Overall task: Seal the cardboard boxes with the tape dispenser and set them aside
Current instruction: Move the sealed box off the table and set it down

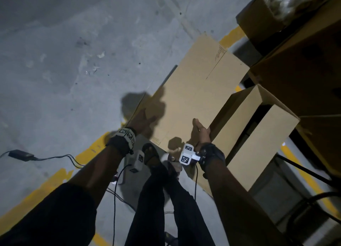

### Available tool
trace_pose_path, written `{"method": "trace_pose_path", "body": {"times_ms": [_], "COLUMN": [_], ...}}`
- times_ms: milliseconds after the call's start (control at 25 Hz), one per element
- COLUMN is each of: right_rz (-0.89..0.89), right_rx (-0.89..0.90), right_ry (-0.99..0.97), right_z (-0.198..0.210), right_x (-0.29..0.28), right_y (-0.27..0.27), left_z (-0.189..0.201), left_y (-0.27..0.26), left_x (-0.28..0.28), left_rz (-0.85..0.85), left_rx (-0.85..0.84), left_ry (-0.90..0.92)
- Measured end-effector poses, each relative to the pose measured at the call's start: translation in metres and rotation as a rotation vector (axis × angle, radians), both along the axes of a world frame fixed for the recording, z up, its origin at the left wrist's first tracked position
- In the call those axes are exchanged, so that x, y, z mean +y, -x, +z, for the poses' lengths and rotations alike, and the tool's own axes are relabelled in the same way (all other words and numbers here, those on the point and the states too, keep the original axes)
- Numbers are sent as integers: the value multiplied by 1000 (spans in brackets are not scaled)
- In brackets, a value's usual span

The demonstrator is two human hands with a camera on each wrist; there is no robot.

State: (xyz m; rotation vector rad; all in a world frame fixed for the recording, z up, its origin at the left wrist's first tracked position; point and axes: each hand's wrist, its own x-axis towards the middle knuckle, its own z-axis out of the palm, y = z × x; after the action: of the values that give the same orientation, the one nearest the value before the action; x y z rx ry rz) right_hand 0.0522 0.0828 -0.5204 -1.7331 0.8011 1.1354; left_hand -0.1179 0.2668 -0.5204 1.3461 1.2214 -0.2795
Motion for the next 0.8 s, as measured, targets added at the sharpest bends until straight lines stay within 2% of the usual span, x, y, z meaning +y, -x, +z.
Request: {"method": "trace_pose_path", "body": {"times_ms": [80, 160, 240, 360, 520, 680, 800], "right_rz": [22, 65, 143, 138, 125, 35, -21], "right_rx": [1, 3, -3, -37, -156, -338, -446], "right_ry": [-21, -45, -94, -210, -336, -434, -424], "right_z": [4, 24, 62, 132, 246, 350, 410], "right_x": [-3, -3, 2, 8, 6, -25, -72], "right_y": [-4, -6, -3, 1, -3, -8, -1], "left_z": [9, 40, 87, 152, 240, 327, 363], "left_y": [0, 5, 9, 26, 26, 4, -8], "left_x": [1, -4, -10, -13, -11, -28, -64], "left_rz": [88, 145, 213, 281, 279, 219, 107], "left_rx": [-51, -113, -126, -186, -254, -381, -453], "left_ry": [-9, -6, -32, -58, -152, -203, -250]}}
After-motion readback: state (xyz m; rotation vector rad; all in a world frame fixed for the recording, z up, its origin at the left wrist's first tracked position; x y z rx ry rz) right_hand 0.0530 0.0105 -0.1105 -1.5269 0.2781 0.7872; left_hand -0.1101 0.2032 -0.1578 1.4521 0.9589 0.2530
